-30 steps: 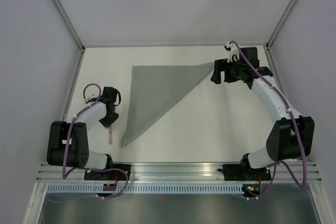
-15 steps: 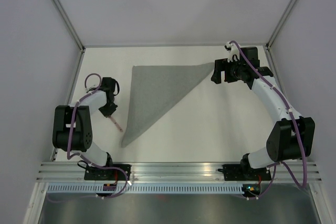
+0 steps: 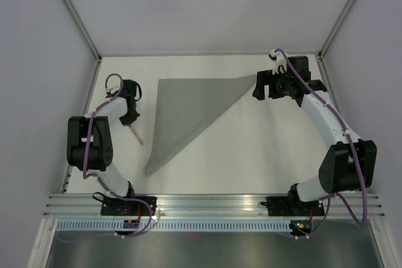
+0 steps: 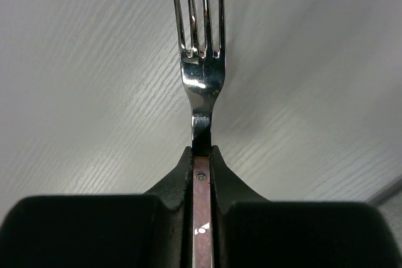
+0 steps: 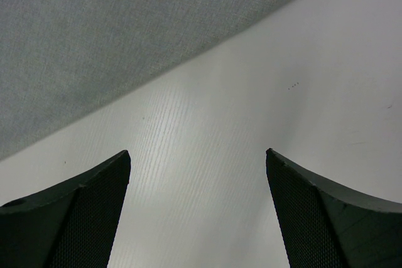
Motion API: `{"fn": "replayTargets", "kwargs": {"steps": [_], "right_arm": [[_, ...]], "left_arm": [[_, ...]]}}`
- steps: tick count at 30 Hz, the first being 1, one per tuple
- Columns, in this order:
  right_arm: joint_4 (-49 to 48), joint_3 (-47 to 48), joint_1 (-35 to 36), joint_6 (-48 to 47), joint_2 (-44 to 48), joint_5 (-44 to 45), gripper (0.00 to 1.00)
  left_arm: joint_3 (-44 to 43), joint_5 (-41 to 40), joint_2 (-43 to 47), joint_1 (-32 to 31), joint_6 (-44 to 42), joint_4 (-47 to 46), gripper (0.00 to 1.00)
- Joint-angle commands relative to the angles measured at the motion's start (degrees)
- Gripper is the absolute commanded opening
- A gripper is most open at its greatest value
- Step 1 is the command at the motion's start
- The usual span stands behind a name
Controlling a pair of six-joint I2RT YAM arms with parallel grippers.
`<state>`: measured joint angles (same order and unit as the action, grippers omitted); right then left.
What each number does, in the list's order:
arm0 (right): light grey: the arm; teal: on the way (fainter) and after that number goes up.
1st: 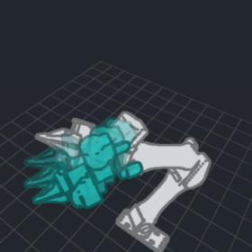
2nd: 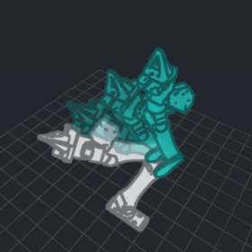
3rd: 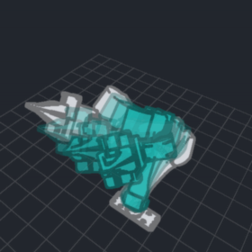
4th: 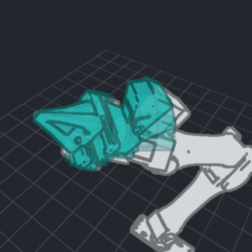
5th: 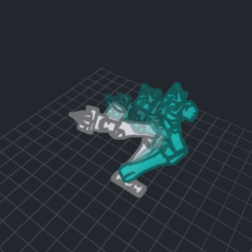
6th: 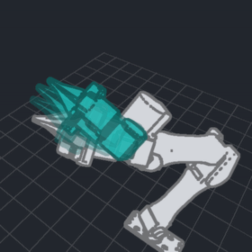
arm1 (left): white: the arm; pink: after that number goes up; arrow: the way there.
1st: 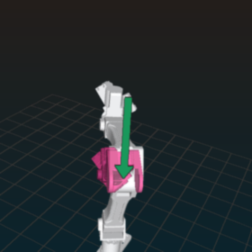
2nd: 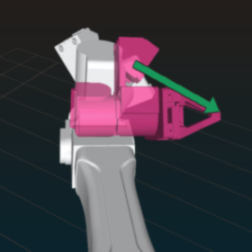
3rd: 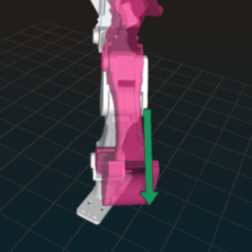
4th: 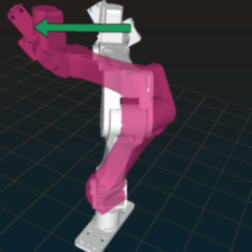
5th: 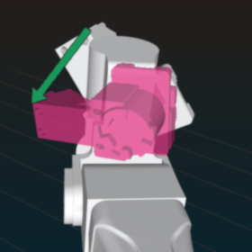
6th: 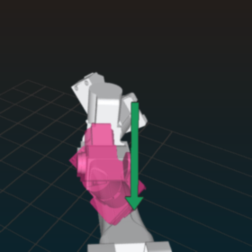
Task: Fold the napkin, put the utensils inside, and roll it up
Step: Grab a utensil with the left arm, then place the utensil onto the napkin
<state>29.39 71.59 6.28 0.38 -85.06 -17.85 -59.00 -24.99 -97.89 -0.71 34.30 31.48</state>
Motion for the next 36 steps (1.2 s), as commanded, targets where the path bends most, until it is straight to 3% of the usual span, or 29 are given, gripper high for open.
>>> {"fn": "replayTargets", "kwargs": {"steps": [1, 6, 10, 21, 29, 36], "right_arm": [[-0.12, 1.01, 0.22, 0.5, 0.77, 1.59, 0.93], [-0.12, 1.01, 0.22, 0.23, 1.03, 1.94, 0.93], [-0.38, 0.92, 0.22, 0.14, 1.3, 2.38, 0.93], [-1.0, 0.48, 0.31, 0.14, 1.47, 3.61, 0.93], [-1.44, 0.3, 0.22, 0.23, 1.47, 4.4, 0.93], [-1.7, 0.21, 0.22, 0.14, 1.3, 5.01, 0.93]], "left_arm": [[-6.46, 1.95, 2.08, 0.27, -8.36, -3.79, 0.02], [-12.01, 11.08, 4.37, 0.1, -14.52, -6.87, 0.02], [-15.17, 24.71, 5.6, -2.18, -22.58, -10.56, 0.02], [-25.28, 40.88, -5.19, -23.63, -38.95, -10.57, 0.02], [-31.7, 47.32, -14.7, -30.3, -45.64, -7.67, 0.02], [-33.28, 49.78, -18.48, -31.28, -49.59, -2.84, 0.02]]}}
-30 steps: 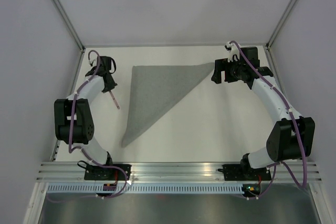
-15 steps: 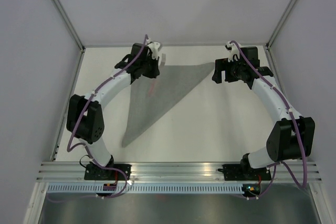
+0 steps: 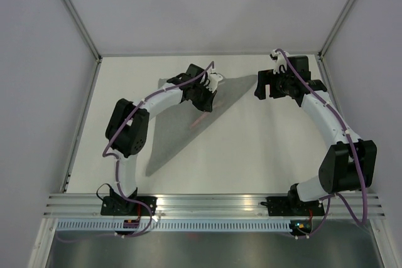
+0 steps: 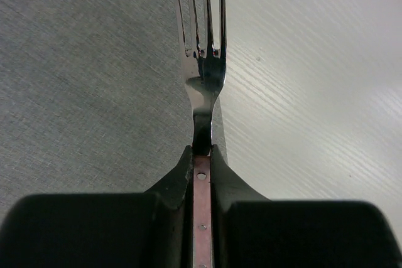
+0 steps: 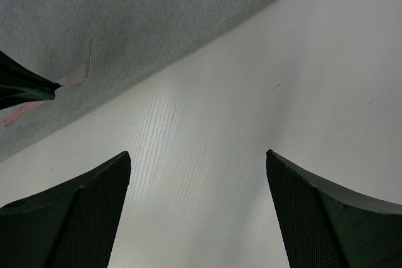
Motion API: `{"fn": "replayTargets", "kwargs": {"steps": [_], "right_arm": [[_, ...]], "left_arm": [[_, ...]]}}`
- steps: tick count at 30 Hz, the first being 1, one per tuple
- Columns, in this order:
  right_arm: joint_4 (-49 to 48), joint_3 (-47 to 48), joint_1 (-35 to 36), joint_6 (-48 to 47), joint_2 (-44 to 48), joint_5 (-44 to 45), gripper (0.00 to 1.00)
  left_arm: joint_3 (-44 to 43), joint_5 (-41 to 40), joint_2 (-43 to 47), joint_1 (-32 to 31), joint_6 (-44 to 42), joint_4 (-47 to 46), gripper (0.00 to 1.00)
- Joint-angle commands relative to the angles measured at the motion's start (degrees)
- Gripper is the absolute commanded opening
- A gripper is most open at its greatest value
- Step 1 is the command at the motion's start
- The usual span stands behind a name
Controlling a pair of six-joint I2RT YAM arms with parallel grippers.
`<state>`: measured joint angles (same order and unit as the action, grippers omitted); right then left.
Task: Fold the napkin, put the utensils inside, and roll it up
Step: Place the utensil onto the napkin
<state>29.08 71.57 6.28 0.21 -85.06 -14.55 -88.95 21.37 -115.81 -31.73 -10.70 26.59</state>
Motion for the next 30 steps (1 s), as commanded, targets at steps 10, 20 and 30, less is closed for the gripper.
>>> {"fn": "replayTargets", "kwargs": {"steps": [10, 20, 30], "right_arm": [[-1.4, 0.15, 0.31, 0.32, 0.77, 2.15, 0.93], [-1.31, 0.06, 0.31, 0.32, 0.77, 2.15, 0.93], [-1.22, 0.15, 0.31, 0.32, 0.77, 2.07, 0.93]], "left_arm": [[-4.57, 1.49, -5.04, -0.53, -1.79, 4.96, 0.02], [-4.74, -0.27, -6.09, -0.71, -0.38, 4.7, 0.02], [-4.74, -1.59, -7.15, -0.71, 1.47, 4.88, 0.02]]}}
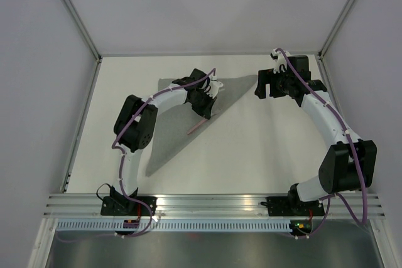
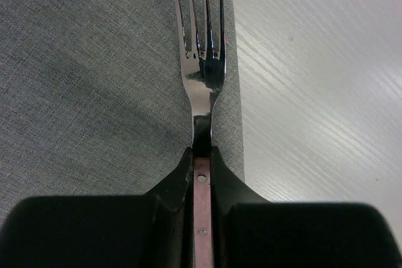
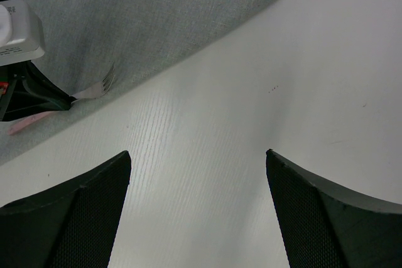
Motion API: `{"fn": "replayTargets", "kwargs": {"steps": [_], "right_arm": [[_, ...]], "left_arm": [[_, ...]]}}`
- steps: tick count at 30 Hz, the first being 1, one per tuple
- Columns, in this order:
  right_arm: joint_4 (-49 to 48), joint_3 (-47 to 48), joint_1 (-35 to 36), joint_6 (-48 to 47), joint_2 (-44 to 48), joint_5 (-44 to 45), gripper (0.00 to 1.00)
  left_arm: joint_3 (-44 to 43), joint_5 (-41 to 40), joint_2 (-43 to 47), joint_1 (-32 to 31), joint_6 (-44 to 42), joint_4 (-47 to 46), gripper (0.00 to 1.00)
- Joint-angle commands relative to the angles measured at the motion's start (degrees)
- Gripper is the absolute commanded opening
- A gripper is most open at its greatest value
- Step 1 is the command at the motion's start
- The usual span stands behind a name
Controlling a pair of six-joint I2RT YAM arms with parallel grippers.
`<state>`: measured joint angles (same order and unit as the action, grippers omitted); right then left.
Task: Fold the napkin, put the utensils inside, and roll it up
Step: Place the utensil onto the napkin
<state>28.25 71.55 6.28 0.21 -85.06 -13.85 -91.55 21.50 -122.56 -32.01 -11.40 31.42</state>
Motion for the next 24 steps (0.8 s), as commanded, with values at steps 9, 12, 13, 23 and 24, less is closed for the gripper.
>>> {"fn": "replayTargets", "kwargs": {"steps": [9, 12, 13, 23, 24], "right_arm": [[-0.3, 0.17, 0.31, 0.32, 0.68, 1.19, 0.93], [-0.3, 0.17, 0.31, 0.32, 0.68, 1.1, 0.93], [-0.3, 0.17, 0.22, 0.32, 0.59, 1.02, 0.93], [-0.3, 0.17, 0.22, 0.32, 0.42, 1.01, 0.93], [-0.21, 0.26, 0.31, 0.32, 0.42, 1.01, 0.93]], "left_arm": [[-3.64, -4.27, -0.75, -0.42, 5.68, 2.33, 0.02], [-4.78, -4.88, -0.84, -0.42, 6.74, 3.3, 0.02], [-5.04, -4.88, -0.84, -0.51, 7.0, 3.99, 0.02], [-6.36, -4.71, -1.89, -1.13, 7.88, 5.85, 0.02], [-6.28, -4.62, -2.15, -1.3, 7.8, 6.02, 0.02]]}}
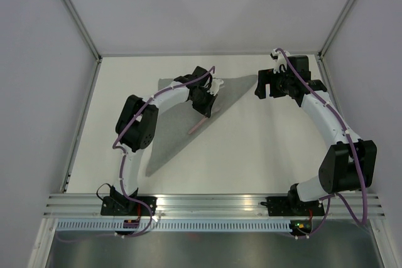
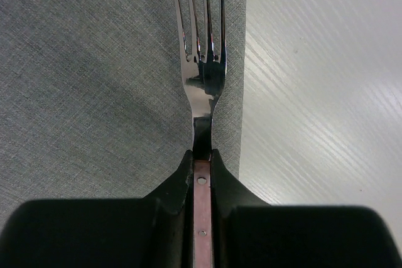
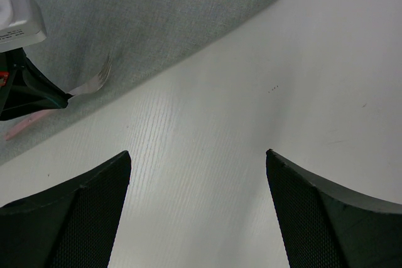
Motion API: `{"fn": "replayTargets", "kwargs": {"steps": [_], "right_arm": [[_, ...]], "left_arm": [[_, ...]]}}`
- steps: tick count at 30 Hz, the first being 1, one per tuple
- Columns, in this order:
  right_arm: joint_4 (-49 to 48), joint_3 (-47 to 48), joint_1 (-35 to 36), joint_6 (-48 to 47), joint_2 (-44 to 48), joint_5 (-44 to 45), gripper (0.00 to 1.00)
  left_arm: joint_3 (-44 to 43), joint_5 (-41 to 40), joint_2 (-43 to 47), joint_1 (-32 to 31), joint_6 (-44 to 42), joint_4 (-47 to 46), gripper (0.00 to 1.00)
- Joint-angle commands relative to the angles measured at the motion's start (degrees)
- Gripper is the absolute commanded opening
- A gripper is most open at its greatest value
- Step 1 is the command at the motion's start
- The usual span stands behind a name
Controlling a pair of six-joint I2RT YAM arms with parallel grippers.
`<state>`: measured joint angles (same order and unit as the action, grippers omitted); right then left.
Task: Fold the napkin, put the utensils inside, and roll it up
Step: Place the utensil onto the napkin
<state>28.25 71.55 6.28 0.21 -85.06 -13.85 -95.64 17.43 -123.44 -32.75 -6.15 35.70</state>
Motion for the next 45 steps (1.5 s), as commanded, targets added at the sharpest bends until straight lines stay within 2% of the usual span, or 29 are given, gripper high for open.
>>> {"fn": "replayTargets", "kwargs": {"steps": [1, 15, 21, 22, 24, 25, 28, 37, 40, 45], "right_arm": [[-0.21, 0.26, 0.31, 0.32, 0.42, 1.1, 0.93], [-0.21, 0.17, 0.31, 0.32, 0.33, 1.1, 0.93], [-0.21, 0.17, 0.31, 0.32, 0.51, 1.1, 0.93], [-0.13, 0.08, 0.31, 0.23, 0.51, 1.1, 0.93], [-0.13, 0.17, 0.31, 0.32, 0.51, 1.02, 0.93], [-0.21, 0.17, 0.31, 0.23, 0.51, 1.01, 0.93], [-0.21, 0.17, 0.31, 0.32, 0.68, 1.01, 0.93], [-0.13, 0.26, 0.31, 0.23, 0.77, 0.66, 0.93], [-1.0, 0.35, 0.31, 0.32, 0.77, -1.7, 0.93], [-2.85, -1.14, 4.78, -5.74, 1.56, -5.12, 0.92]], "left_arm": [[-2.1, -0.56, -1.45, -0.82, 2.55, 1.74, 0.02], [-1.22, -1.52, -2.86, -1.35, 1.67, 1.65, 0.04], [-0.87, -2.75, -2.34, -1.44, 2.2, 1.74, 0.21], [-0.87, -2.93, -2.25, -1.44, 2.2, 1.74, 0.28], [-0.87, -2.75, -1.55, -1.44, 2.46, 1.48, 0.32], [-0.87, -2.67, -1.37, -1.44, 2.46, 1.47, 0.38], [-1.04, -2.75, -0.23, -1.44, 2.64, 0.86, 0.45], [-2.36, -1.96, 6.09, -1.0, 4.39, -2.12, 0.58], [-1.05, -4.06, 10.49, 0.84, 8.34, -4.05, 0.61], [3.25, -15.3, 24.09, 7.33, 21.42, -4.5, 0.64]]}}
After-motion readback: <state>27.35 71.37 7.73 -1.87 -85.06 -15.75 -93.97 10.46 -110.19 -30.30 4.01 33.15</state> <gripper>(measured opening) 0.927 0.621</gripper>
